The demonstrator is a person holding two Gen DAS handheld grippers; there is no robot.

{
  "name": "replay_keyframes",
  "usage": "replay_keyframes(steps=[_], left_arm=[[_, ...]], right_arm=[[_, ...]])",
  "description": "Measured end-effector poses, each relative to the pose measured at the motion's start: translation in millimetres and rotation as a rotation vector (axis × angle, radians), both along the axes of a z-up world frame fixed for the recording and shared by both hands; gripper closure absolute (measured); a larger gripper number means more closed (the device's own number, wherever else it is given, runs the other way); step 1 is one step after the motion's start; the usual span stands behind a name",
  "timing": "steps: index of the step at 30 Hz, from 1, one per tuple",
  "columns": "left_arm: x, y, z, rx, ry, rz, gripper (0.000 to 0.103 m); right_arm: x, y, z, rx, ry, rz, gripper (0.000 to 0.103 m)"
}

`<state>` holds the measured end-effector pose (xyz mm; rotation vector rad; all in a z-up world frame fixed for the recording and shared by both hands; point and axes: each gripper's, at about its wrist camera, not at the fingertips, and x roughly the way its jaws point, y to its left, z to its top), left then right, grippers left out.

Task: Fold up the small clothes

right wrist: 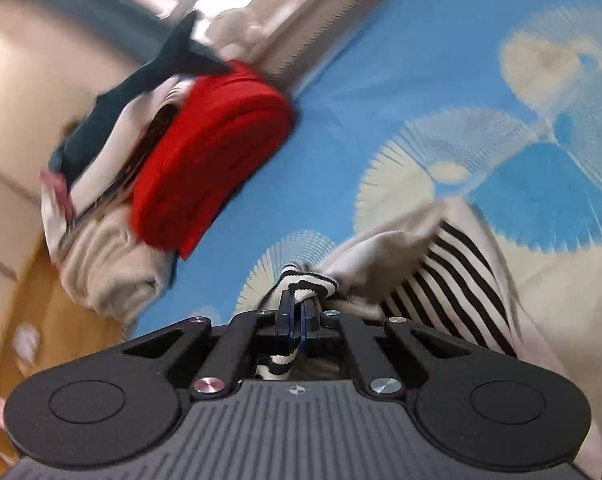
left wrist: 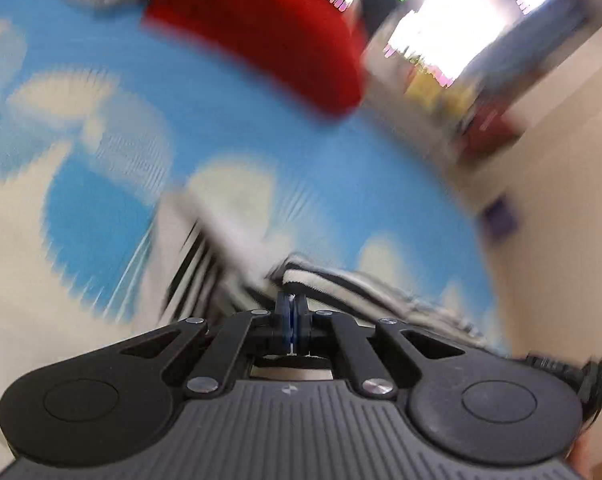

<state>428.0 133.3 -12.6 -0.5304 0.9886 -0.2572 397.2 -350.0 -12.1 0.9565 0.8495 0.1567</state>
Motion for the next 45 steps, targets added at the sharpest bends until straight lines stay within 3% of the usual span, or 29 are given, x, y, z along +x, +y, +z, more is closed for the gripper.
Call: replay_keyframes(steps=[2,3,5,6,8,10,11,15,16,17,18,19,22,25,28,30,32,35,37,39,42,44,45], left_arm=[[2,-14,-38,0.135,0.201,-0.087,0.102],[0,-18,-54,0.161,0.272,-0.100,0.102],[-3,-18,-65,0.137,0.318,-0.098,0.096],[-3,-17,-62,0.119,0.306,-0.094,0.092],[-4,-14,-55,0.089,0.277,-0.069,0.068],[-4,-12,-51,0.083,0.261,-0.051,0.066],[-4,-13,-52,0.087,0.265,-0.048,0.066],[2,-12,-59,0.094,0.306,-0.033,0.066],[1,-13,-61,0.099,0.310,-0.037,0.072],[0,-14,-61,0.106,0.309,-0.042,0.087],[0,-16,-60,0.109,0.301,-0.050,0.098],[1,-17,-59,0.103,0.281,-0.056,0.100],[0,-18,-39,0.056,0.174,-0.070,0.100],[-1,-20,-37,0.092,0.164,-0.068,0.100],[0,-15,-62,0.155,0.303,-0.035,0.097],[1,-10,-63,0.157,0.315,-0.025,0.092],[1,-7,-49,0.139,0.252,-0.034,0.088],[-2,-8,-27,0.130,0.122,-0.044,0.087],[-2,-15,-27,0.091,0.113,-0.090,0.087],[-3,-26,-35,0.120,0.141,-0.134,0.087],[-4,-39,-64,0.247,0.250,-0.157,0.087],[-5,-36,-72,0.262,0.279,-0.139,0.090],[-5,-35,-68,0.250,0.269,-0.134,0.090]], right_arm=[[5,-7,-41,-0.053,0.286,0.005,0.101],[4,-9,-56,-0.080,0.370,-0.002,0.100],[3,-7,-69,-0.129,0.445,-0.022,0.098],[4,-3,-65,-0.150,0.434,-0.017,0.093],[8,4,-49,-0.197,0.356,0.011,0.090],[11,12,-37,-0.255,0.311,0.039,0.057],[11,16,-33,-0.296,0.300,0.048,0.055],[10,27,-45,-0.344,0.328,0.100,0.055],[12,29,-47,-0.344,0.337,0.108,0.060],[14,31,-53,-0.345,0.339,0.119,0.068],[14,33,-53,-0.334,0.325,0.129,0.090],[17,32,-51,-0.319,0.309,0.121,0.097],[12,24,-20,-0.299,0.171,0.039,0.099],[11,18,-10,-0.341,0.145,-0.004,0.099],[15,19,-38,-0.346,0.301,0.026,0.094],[15,21,-47,-0.353,0.351,0.020,0.084],[13,21,-38,-0.391,0.313,-0.013,0.080],[8,25,-9,-0.474,0.180,-0.034,0.073],[8,30,1,-0.476,0.106,-0.008,0.065],[10,37,-4,-0.420,0.097,0.078,0.061],[17,40,-41,-0.308,0.268,0.157,0.057],[16,41,-61,-0.391,0.382,0.157,0.057],[15,41,-62,-0.429,0.388,0.152,0.058]])
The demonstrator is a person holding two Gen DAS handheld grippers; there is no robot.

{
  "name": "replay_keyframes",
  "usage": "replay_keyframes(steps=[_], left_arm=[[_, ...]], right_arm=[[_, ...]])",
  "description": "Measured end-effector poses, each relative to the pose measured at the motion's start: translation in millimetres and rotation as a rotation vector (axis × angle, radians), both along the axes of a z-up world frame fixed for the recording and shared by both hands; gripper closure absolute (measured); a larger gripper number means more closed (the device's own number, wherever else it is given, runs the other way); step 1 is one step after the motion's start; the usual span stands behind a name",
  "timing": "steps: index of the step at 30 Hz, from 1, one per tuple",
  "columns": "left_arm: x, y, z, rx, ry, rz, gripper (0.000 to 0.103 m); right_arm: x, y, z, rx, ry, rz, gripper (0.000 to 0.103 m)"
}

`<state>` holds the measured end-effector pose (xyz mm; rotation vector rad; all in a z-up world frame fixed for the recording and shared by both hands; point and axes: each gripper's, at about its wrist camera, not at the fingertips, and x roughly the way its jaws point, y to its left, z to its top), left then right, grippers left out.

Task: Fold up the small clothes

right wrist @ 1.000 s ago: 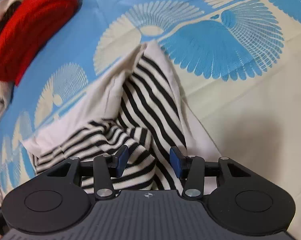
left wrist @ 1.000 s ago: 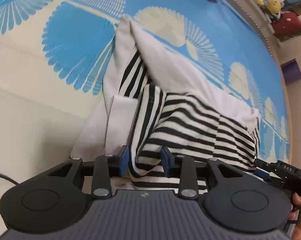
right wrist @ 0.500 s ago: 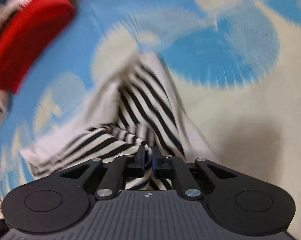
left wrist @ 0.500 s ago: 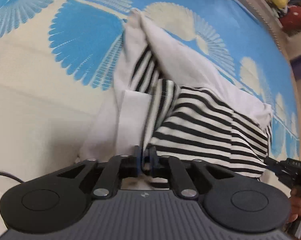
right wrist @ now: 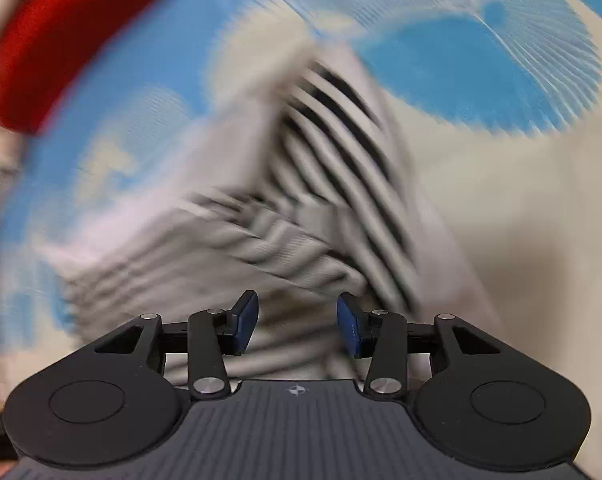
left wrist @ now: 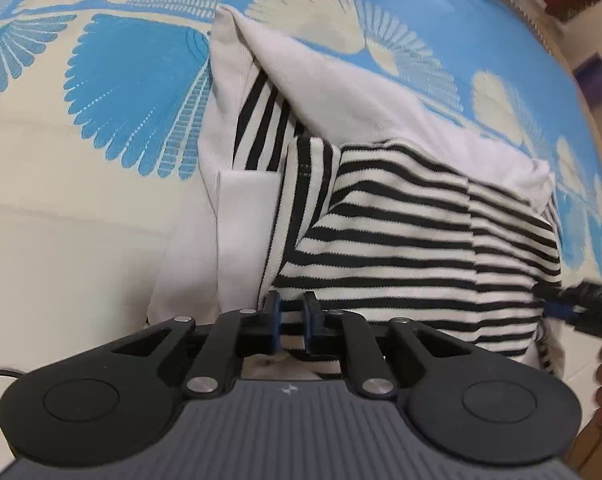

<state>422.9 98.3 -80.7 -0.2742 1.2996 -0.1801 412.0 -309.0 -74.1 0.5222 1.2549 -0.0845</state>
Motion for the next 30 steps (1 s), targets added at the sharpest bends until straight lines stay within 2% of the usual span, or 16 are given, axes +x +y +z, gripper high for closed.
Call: replay_keyframes(steps=[1,3,5,6,7,9,11,13,16,18,20,23,24,27,30], left_arm=[[-1,1,8,-0.016,-0.028,0.003,0.090],[-2,2,22,-0.066,-0.099,-0.001,0.085],[-1,0,23,-0.082,-0.106,-0.011,0.085],[-1,-3,18,-0.052,-0.083,-0.014,0.085],[-1,-6,9,-0.001,-0.046,-0.019,0.085],[-3,-8,-6,0.081,0.012,-0.018,0.085],[-6,-7,2,0.085,-0.004,-0.017,0.085],[-12,-7,27,0.043,-0.085,-0.023,0.085],[-33,-2,75,0.001,-0.237,-0.042,0.083],[-52,-3,105,-0.001,-0.306,-0.052,0.083],[-78,-2,130,-0.003,-0.350,-0.083,0.083],[-126,9,159,-0.017,-0.406,-0.106,0.069],[-145,13,165,-0.023,-0.424,-0.106,0.069],[-200,29,171,-0.021,-0.460,-0.097,0.069],[-247,40,149,-0.033,-0.436,-0.058,0.069]], right_arm=[[0,-1,2,-0.018,-0.013,0.001,0.057],[-2,-3,16,0.014,-0.079,-0.002,0.057],[-4,-1,26,0.053,-0.128,0.014,0.056],[-4,2,27,0.062,-0.137,0.037,0.052],[-2,5,24,0.057,-0.122,0.050,0.049],[-1,5,6,0.014,-0.031,0.045,0.049],[-4,0,-8,-0.018,0.027,0.002,0.051],[-11,-4,8,-0.019,-0.002,-0.036,0.054],[-30,-8,65,-0.030,-0.188,-0.041,0.055],[-53,-14,104,-0.049,-0.300,-0.046,0.055],[-77,-22,132,-0.051,-0.342,-0.059,0.054],[-122,-31,165,-0.037,-0.402,-0.026,0.054],[-137,-32,172,-0.041,-0.421,-0.019,0.053],[-198,-39,180,-0.056,-0.471,-0.011,0.048],[-247,-47,160,-0.077,-0.469,-0.016,0.047]])
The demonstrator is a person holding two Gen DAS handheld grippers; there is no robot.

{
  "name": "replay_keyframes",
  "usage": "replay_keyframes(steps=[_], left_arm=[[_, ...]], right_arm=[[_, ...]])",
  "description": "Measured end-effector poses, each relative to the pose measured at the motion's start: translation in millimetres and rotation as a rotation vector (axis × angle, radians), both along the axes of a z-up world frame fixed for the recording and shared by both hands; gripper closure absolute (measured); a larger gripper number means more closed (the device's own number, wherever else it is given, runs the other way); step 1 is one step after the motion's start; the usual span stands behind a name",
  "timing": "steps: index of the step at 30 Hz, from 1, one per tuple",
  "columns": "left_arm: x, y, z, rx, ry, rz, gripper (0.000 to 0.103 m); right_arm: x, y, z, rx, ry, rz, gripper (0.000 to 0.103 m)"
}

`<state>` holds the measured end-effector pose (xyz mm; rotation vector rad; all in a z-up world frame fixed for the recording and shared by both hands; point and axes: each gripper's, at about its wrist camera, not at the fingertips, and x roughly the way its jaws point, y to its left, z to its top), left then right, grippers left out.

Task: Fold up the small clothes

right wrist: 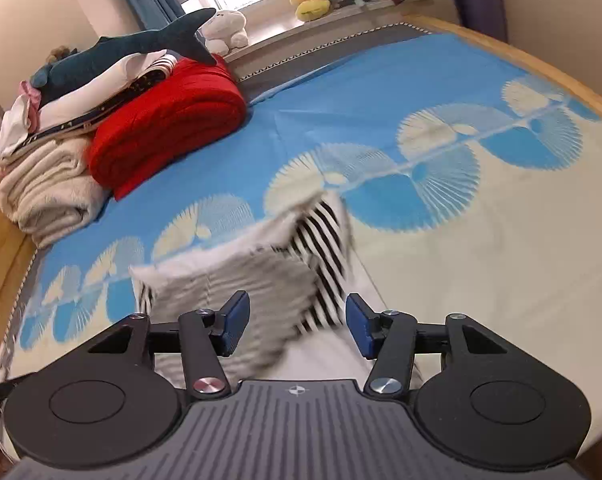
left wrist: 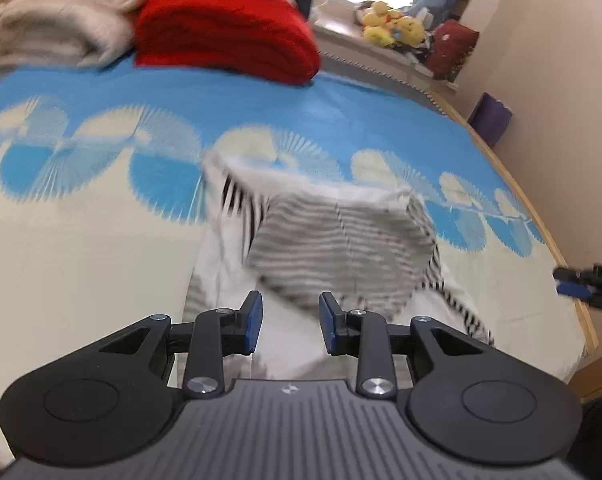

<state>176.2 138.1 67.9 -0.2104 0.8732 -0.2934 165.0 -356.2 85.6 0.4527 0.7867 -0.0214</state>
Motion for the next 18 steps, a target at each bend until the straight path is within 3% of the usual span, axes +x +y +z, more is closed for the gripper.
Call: replay_keyframes(steps=[4,7,11,12,13,16,18], left_arm=[[-40,0,-48,0.052,0.074,0.050,0.069],[-49,-6,-65,0.091,0.108,0.051,0.069],[-53,-8,-79,0.115,0.145,0.077,0.069],[-53,-6,-81,0.119,0.157,0.088,0.068],[-55,-4,-81,0.116,0.168,0.101,0.065],[-58,5,-78,0.097,0.187,0.137,0.041],[-60,8,-81,0.095,0.184,0.133,0.040]], right_arm=[[-49,-6,-47,-0.015,0.077,-0.040,0.047],[-63,-16,-78,0.084,0.166,-0.080,0.047],[-69,-5,-103,-0.027,0.201,-0.071,0.047],[-68,-3,-109,-0.016,0.216,-0.068,0.047],[-68,-2,-114,0.000,0.227,-0.060,0.047],[-64,8,-118,-0.005,0.241,-0.013,0.047],[-63,15,-119,-0.052,0.252,-0.003,0.043]])
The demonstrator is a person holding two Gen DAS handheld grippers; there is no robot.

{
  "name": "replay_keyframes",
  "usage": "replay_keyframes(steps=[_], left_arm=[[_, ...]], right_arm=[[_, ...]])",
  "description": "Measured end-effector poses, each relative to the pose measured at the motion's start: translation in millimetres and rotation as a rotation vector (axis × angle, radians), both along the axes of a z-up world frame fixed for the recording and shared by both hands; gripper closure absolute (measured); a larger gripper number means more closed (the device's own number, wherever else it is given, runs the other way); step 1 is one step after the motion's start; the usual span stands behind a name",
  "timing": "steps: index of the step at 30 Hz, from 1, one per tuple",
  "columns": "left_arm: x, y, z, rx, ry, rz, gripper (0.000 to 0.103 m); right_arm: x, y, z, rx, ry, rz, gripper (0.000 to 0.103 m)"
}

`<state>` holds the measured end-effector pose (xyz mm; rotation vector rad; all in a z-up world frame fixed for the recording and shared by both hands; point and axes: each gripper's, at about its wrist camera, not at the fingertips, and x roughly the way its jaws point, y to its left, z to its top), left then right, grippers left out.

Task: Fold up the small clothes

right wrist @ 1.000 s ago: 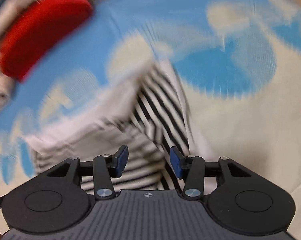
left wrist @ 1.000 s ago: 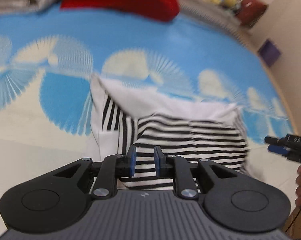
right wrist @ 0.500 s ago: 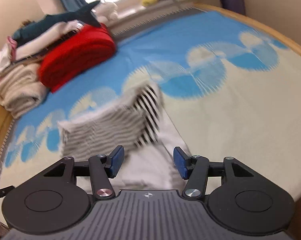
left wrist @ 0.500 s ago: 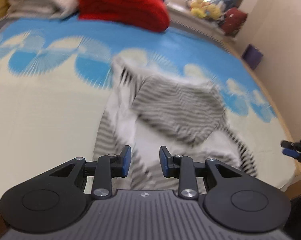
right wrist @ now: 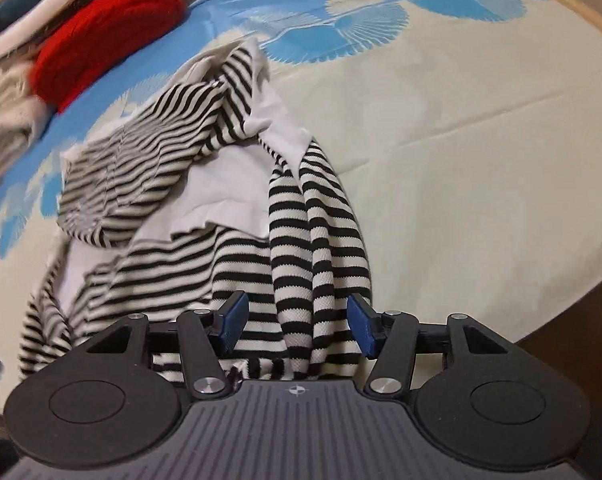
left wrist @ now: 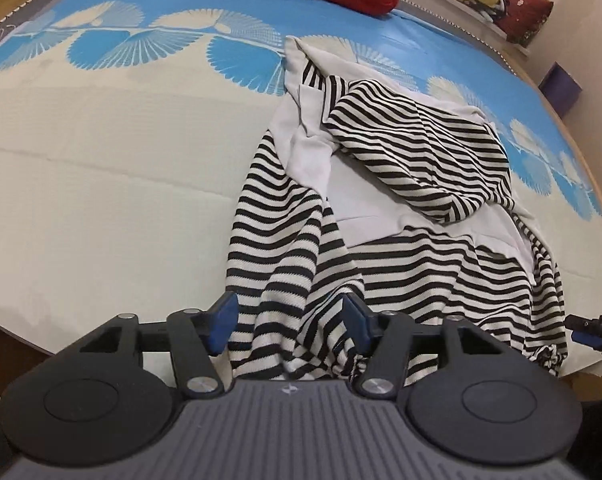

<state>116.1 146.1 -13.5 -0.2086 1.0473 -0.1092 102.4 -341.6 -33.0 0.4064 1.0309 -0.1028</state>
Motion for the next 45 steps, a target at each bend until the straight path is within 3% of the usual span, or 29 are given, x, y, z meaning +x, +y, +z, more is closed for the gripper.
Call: replay_keyframes(steps=[4,6,8,11,16,20,25,26,27,28,29,31,36,40,43,45], left_arm=[[-10,9,-26,-0.033,-0.010,0.010,0.040],[-3,7,-36,-0.031,0.058,0.037,0.041],[1,4,-33,-0.071,0.014,0.007,0.040],[8,-4,-39,-0.007,0.029,0.012,0.040],[19,-5,-61,-0.030,0.134,0.044,0.040],[22,-10,-72,0.059,0.154,0.057,0.040],[21,-9,-76,0.066,0.160,0.057,0.043],[21,-10,-76,0.071,0.154,0.045,0.052],[21,-12,-76,0.077,0.149,0.034,0.058],[20,-14,-76,0.078,0.143,0.019,0.076],[18,-14,-74,0.062,0.140,0.003,0.096],[15,-15,-67,0.036,0.115,-0.013,0.097],[2,-2,-37,0.006,0.028,0.016,0.097],[3,-1,-49,0.019,0.106,0.020,0.094],[10,-1,-65,-0.005,0.179,0.032,0.082],[11,1,-68,-0.004,0.183,0.046,0.076]], right_arm=[[5,2,-7,0.010,0.028,-0.011,0.039],[8,5,-14,-0.006,0.055,-0.011,0.039],[10,7,-21,-0.019,0.080,-0.009,0.039],[10,8,-30,-0.032,0.108,-0.013,0.039],[11,8,-37,-0.047,0.138,-0.030,0.039],[10,10,-39,-0.049,0.147,-0.037,0.039],[6,8,-39,-0.044,0.152,-0.042,0.042],[5,8,-40,-0.040,0.153,-0.038,0.045],[5,8,-40,-0.031,0.152,-0.032,0.058],[6,8,-40,-0.020,0.149,-0.026,0.075],[5,8,-39,0.001,0.140,-0.016,0.083],[4,8,-34,0.012,0.117,-0.022,0.091],[-10,-4,-14,0.085,0.035,-0.078,0.093],[-9,-4,-22,0.088,0.081,-0.050,0.091],[-4,-1,-35,0.044,0.144,-0.046,0.081],[-3,0,-39,0.031,0.161,-0.054,0.077]])
